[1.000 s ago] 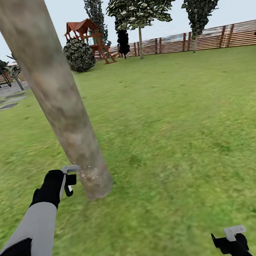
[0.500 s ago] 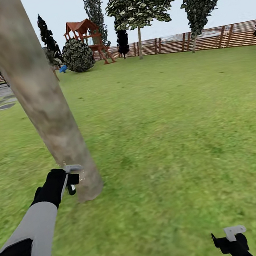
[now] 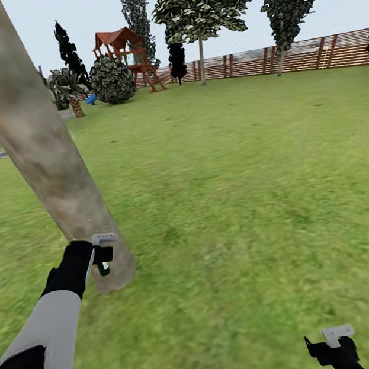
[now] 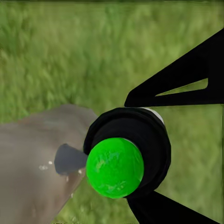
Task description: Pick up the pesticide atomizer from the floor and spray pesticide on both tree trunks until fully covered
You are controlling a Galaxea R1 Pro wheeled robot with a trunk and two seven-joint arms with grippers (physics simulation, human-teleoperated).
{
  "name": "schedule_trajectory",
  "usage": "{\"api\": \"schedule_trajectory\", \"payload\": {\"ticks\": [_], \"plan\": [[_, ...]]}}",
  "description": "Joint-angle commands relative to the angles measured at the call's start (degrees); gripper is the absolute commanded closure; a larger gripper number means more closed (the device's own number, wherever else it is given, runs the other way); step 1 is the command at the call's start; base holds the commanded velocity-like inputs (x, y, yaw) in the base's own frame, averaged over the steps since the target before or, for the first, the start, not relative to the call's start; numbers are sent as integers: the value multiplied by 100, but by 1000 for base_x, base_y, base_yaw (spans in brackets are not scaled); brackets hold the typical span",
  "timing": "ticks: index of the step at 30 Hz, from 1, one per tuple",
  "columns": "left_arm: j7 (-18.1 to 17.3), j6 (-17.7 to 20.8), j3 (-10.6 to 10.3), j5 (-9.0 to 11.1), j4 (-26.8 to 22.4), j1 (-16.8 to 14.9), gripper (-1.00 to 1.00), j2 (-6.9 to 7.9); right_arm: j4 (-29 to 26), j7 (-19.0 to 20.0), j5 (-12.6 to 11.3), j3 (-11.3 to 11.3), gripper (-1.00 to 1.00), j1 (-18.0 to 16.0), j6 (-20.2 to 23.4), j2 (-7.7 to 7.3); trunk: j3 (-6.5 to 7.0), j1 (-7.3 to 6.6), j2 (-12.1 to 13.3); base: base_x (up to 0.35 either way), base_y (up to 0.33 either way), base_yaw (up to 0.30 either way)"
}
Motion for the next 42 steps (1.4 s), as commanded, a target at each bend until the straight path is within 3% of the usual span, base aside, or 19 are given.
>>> {"api": "schedule_trajectory", "payload": {"ticks": [1,3,5,8,13,16,24,30,35,42], "plan": [[5,-4,2,-2,2,2,100,4,0,-2,0,0,-100,0,0,0,0,0,0,30,-276,202],[38,-15,9,-3,5,3,100,41,0,-2,0,0,-100,-2,0,1,0,0,0,86,-273,245],[70,-19,52,15,12,12,100,285,0,0,0,0,-100,1,0,1,0,0,0,198,-210,270],[84,-21,139,21,12,56,100,388,0,0,0,0,-100,2,0,1,0,0,0,273,-142,276],[100,-43,168,22,43,215,100,396,0,3,0,0,-100,-3,0,1,0,0,0,322,-29,172],[104,-62,171,30,14,490,100,389,0,4,0,0,-100,-1,0,1,0,0,0,275,-99,11],[104,-74,173,35,29,637,100,337,0,4,0,0,-100,-1,0,9,0,0,0,118,-249,209],[111,-146,561,20,104,646,100,383,0,4,0,0,-100,-2,0,10,0,0,0,231,-193,257],[111,-152,560,19,107,764,100,320,0,0,0,0,-100,0,0,-7,0,0,0,151,-220,35],[113,-152,595,-4,109,872,100,361,-7,8,-4,-7,-100,-3,0,-8,0,0,0,3,-274,0]]}}
